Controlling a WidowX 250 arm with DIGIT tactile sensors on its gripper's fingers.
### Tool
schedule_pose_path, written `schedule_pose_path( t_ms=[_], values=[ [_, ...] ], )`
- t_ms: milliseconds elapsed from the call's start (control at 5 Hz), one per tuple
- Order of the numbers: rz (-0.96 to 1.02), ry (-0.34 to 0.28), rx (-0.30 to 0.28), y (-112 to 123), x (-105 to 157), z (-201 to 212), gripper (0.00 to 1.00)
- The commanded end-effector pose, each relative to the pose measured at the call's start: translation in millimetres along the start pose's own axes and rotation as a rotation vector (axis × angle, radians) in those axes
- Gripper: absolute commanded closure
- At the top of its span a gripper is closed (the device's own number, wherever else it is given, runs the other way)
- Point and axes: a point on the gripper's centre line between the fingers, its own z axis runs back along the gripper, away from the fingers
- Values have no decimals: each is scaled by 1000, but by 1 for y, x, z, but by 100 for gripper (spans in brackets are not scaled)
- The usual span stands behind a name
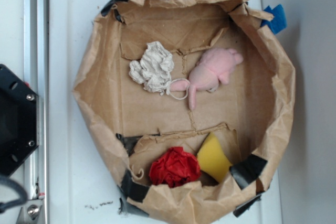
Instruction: Grab the pink bunny.
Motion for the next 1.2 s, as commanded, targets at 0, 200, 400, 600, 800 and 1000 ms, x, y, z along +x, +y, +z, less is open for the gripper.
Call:
schedule_pose_path(
  t_ms=[0, 200, 400, 600, 800, 1000],
  values=[
    [0, 0, 0, 0, 0, 0, 0],
    [32, -22, -1, -8, 34, -5, 0],
    [77, -42, 20, -12, 74, -22, 0],
    [94, -65, 10, -13, 97, -38, 0],
    [110, -85, 11, -7, 118, -58, 0],
    [50, -71, -18, -8, 130, -69, 0]
  ],
)
